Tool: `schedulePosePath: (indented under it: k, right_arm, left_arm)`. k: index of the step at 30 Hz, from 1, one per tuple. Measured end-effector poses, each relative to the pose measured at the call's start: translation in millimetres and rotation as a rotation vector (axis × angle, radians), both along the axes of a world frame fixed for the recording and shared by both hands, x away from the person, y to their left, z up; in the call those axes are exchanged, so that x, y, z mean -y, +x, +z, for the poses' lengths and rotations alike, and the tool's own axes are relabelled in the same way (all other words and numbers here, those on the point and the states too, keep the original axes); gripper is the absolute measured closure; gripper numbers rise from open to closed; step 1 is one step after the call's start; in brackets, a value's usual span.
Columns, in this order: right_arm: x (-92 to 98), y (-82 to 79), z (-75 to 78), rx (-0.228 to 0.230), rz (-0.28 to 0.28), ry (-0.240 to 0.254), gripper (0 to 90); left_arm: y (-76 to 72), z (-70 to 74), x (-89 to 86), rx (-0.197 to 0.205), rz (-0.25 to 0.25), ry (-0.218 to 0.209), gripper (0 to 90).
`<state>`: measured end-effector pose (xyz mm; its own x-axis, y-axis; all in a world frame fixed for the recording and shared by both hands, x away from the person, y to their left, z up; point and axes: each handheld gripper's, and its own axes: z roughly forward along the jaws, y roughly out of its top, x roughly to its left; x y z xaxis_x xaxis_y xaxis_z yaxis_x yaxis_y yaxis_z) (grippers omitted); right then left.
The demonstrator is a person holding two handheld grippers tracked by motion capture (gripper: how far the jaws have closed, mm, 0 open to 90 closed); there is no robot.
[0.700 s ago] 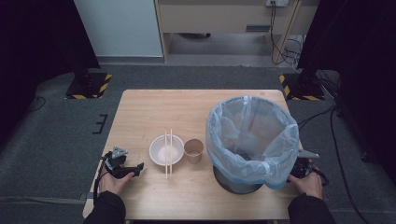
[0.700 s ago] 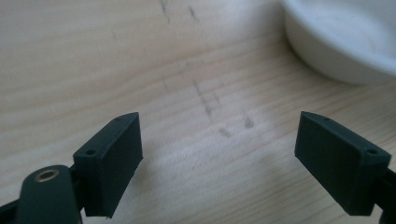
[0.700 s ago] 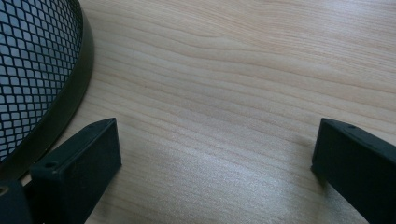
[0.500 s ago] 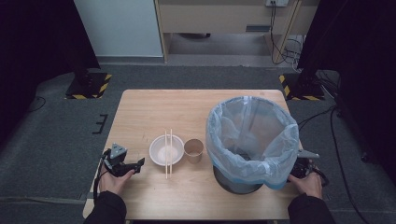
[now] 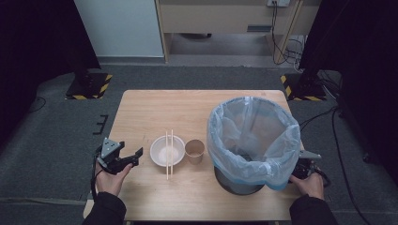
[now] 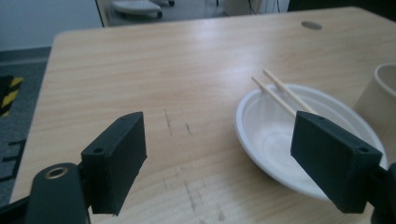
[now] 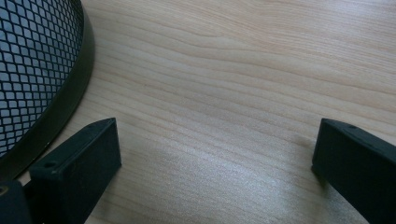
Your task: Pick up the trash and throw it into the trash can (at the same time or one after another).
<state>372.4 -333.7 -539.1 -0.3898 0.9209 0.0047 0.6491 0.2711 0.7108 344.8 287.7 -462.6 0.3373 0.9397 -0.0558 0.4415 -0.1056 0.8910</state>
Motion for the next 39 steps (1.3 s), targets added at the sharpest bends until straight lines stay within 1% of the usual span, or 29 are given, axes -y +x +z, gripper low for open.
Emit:
schedulePosePath:
  k: [1,2,3,4,8,12,15,17,18,19,20,21,22,23,24,25,26,28,29,30,31,32,33,34,35,36,39]
  right_arm:
    - [0.0,0.0,0.0,0.000,0.000,0.000,1.3]
    - [-0.2,-0.1,0.0,-0.001,-0.002,0.001,1.3]
    - [0.0,0.0,0.0,0.000,0.000,0.000,1.4]
    - [0.1,0.0,0.0,0.000,0.000,0.000,1.4]
    - [-0.3,-0.3,0.0,-0.001,-0.003,0.001,1.6]
    - [-0.3,-0.3,0.0,-0.001,-0.002,0.002,1.6]
    - [-0.3,-0.3,0.0,-0.001,-0.002,0.002,1.6]
    - [-0.3,-0.3,0.0,-0.001,-0.002,0.002,1.6]
    - [-0.3,-0.3,0.0,-0.001,-0.002,0.002,1.6]
    - [-0.3,-0.3,0.0,0.000,-0.002,0.002,1.6]
    - [-0.3,-0.3,0.0,0.000,-0.002,0.002,1.6]
    - [-0.3,-0.3,0.0,0.000,-0.002,0.001,1.6]
    - [-0.4,-0.3,0.0,-0.001,-0.002,0.002,1.6]
    - [-0.4,-0.3,0.0,-0.001,-0.002,0.002,1.6]
    - [-0.4,-0.3,0.0,0.000,-0.002,0.001,1.7]
    - [-0.1,-0.2,0.0,0.002,0.002,-0.001,1.8]
    - [-0.1,-0.2,0.0,0.002,0.002,-0.001,1.8]
    - [0.0,-0.2,0.0,0.003,0.003,-0.001,1.9]
    - [0.0,-0.2,0.0,0.003,0.003,-0.001,2.0]
    - [-0.1,-0.3,0.0,0.002,0.003,0.000,2.0]
    - [-0.2,-0.3,0.0,0.002,0.003,0.001,2.2]
    - [-0.2,-0.3,0.1,0.002,0.004,0.001,2.2]
    - [-0.2,-0.4,0.1,0.002,0.005,0.001,2.3]
    - [-0.2,-0.4,0.1,0.002,0.005,0.001,2.3]
    - [-0.2,-0.4,0.1,0.002,0.006,0.002,2.3]
    - [-0.2,-0.4,0.1,0.002,0.006,0.002,2.3]
    - [-0.3,-0.4,0.1,0.002,0.011,0.002,2.4]
  left_arm:
    - [-0.6,3.0,1.0,0.016,0.002,-0.001,17.6]
    - [-0.6,3.0,1.0,0.016,0.002,-0.001,17.6]
    - [-2.5,9.9,3.5,0.044,-0.012,-0.006,17.6]
    - [-3.6,13.3,5.0,0.062,-0.015,-0.010,17.8]
    - [-5.8,25.7,13.3,0.119,-0.033,-0.034,18.0]
    - [-2.8,30.8,25.8,0.132,-0.052,-0.040,19.1]
    - [2.5,33.7,34.6,0.128,-0.068,-0.043,20.2]
    - [6.7,35.3,40.3,0.129,-0.074,-0.035,20.4]
    - [6.7,35.3,40.3,0.129,-0.074,-0.035,20.4]
    - [10.8,34.7,46.3,0.124,-0.081,-0.033,20.5]
    - [10.8,34.7,46.3,0.124,-0.081,-0.033,20.8]
    - [13.3,33.0,49.8,0.119,-0.081,-0.031,20.8]
    - [16.9,28.0,55.0,0.102,-0.083,-0.029,21.1]
    - [16.9,28.0,55.0,0.102,-0.083,-0.029,21.7]
    - [19.6,23.0,58.5,0.088,-0.092,-0.023,21.7]
    - [22.8,15.4,62.6,0.061,-0.098,-0.009,22.5]
    - [22.8,15.4,62.6,0.061,-0.098,-0.009,23.2]
    - [26.1,6.8,66.9,0.036,-0.102,-0.001,24.0]
    - [28.8,1.4,69.4,0.006,-0.105,-0.001,24.9]
    - [28.8,1.4,69.4,0.006,-0.105,-0.001,25.3]
    - [31.3,-4.3,72.4,-0.019,-0.102,0.001,25.9]
    - [31.3,-4.3,72.4,-0.019,-0.102,0.001,26.7]
    - [33.2,-9.3,74.6,-0.041,-0.099,0.020,27.3]
    - [33.2,-9.3,74.6,-0.041,-0.099,0.020,28.1]
    - [34.3,-12.7,75.5,-0.058,-0.099,0.022,28.8]
    - [34.3,-12.7,75.5,-0.058,-0.099,0.022,29.8]
    - [34.8,-18.0,77.1,-0.083,-0.098,0.017,32.4]
